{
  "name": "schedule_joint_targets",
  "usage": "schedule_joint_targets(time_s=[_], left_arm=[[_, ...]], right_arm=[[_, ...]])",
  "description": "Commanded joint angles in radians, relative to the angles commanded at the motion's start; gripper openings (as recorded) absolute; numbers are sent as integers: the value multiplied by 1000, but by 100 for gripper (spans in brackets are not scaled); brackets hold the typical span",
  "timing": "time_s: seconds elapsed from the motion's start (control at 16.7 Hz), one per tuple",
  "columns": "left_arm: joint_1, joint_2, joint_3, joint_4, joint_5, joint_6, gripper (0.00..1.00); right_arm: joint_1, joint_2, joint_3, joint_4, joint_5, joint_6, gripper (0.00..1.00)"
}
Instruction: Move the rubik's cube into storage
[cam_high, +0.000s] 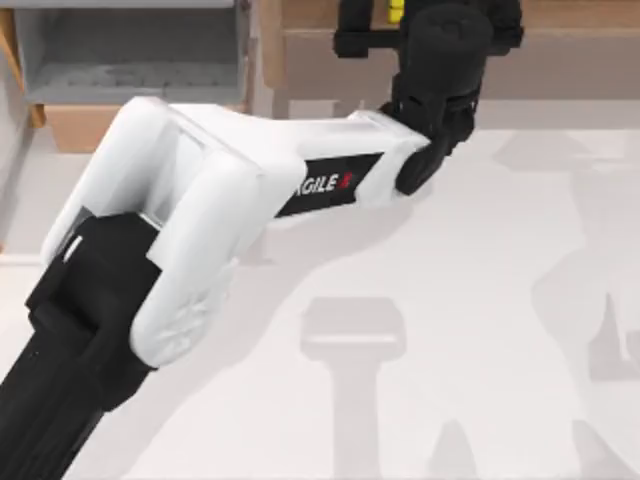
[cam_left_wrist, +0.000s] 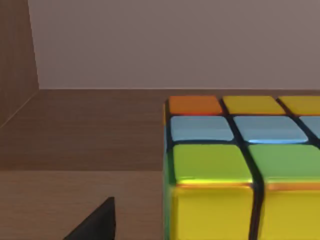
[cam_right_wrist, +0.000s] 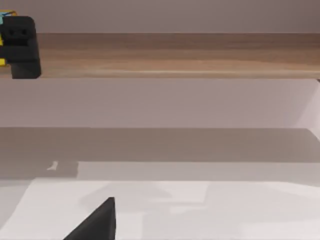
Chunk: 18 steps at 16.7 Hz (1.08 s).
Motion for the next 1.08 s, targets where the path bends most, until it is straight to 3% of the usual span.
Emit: schedule_joint_targets(time_s=[0.24,1.02,1.08], left_arm=[[0,0,0,0,0,0,100],[0,0,0,0,0,0,2],[0,0,0,0,0,0,0]], right_arm=[[0,0,0,0,0,0,100],[0,0,0,0,0,0,100],[0,0,0,0,0,0,100]])
